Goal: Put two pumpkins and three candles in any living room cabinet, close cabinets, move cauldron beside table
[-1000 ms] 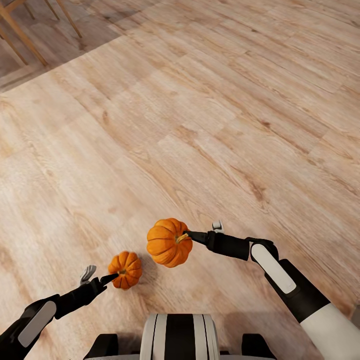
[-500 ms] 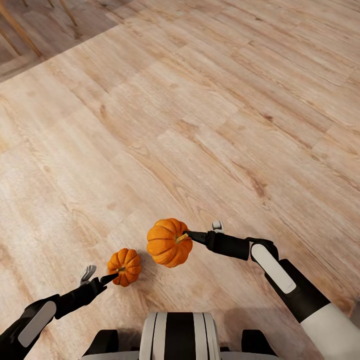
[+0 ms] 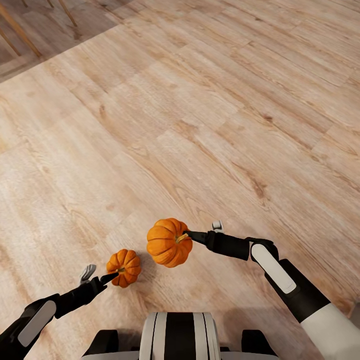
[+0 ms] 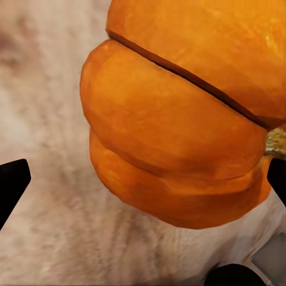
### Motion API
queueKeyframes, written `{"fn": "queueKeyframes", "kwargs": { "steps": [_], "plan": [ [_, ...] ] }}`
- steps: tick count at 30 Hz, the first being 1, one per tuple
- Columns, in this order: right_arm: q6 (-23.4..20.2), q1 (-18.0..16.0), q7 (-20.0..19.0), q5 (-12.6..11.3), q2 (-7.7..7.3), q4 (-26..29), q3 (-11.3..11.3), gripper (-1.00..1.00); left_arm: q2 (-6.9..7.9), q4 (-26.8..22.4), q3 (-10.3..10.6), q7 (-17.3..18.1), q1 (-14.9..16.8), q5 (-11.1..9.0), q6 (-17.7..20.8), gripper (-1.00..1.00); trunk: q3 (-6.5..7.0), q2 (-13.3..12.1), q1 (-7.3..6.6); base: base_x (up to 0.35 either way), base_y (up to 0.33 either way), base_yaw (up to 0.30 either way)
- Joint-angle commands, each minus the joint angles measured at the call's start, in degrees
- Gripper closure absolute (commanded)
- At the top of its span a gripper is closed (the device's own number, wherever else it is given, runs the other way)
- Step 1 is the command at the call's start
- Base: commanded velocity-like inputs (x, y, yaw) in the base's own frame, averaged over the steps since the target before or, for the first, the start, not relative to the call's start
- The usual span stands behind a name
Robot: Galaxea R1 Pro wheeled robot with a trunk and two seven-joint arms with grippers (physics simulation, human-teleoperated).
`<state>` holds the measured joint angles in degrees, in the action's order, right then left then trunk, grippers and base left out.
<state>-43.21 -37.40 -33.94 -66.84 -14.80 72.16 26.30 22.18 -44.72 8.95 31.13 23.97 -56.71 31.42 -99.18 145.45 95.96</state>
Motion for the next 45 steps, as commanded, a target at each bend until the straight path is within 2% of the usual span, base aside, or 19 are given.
{"fn": "queueKeyframes", "kwargs": {
  "steps": [1, 40, 41, 45],
  "plan": [
    [-0.2, 0.0, 0.0, -0.3, -0.04, 0.0, 0.1, 1.0, 0.06, -0.1, 0.1, 0.0, 0.0, -0.5, 0.3, -1.0, -0.03, 0.0, 0.0, 0.02, -0.018, 0.0],
    [-0.3, 0.0, 0.0, -0.4, -0.06, 0.3, 0.1, 1.0, 0.06, -0.2, -0.1, 0.0, 0.0, -0.6, 0.3, -1.0, -0.03, 0.0, 0.0, 0.039, -0.017, 0.0],
    [-0.3, 0.0, 0.0, -0.5, -0.06, 0.3, 0.1, 1.0, 0.06, -0.2, -0.1, 0.0, 0.0, -0.6, 0.3, 1.0, -0.03, 0.0, 0.0, 0.0, 0.0, 0.0],
    [-0.3, 0.0, 0.0, -0.5, -0.06, 0.3, 0.1, 1.0, 0.06, -0.1, -0.1, 0.0, 0.0, -0.6, 0.3, 1.0, -0.03, 0.0, 0.0, 0.0, 0.0, 0.0]
  ]
}}
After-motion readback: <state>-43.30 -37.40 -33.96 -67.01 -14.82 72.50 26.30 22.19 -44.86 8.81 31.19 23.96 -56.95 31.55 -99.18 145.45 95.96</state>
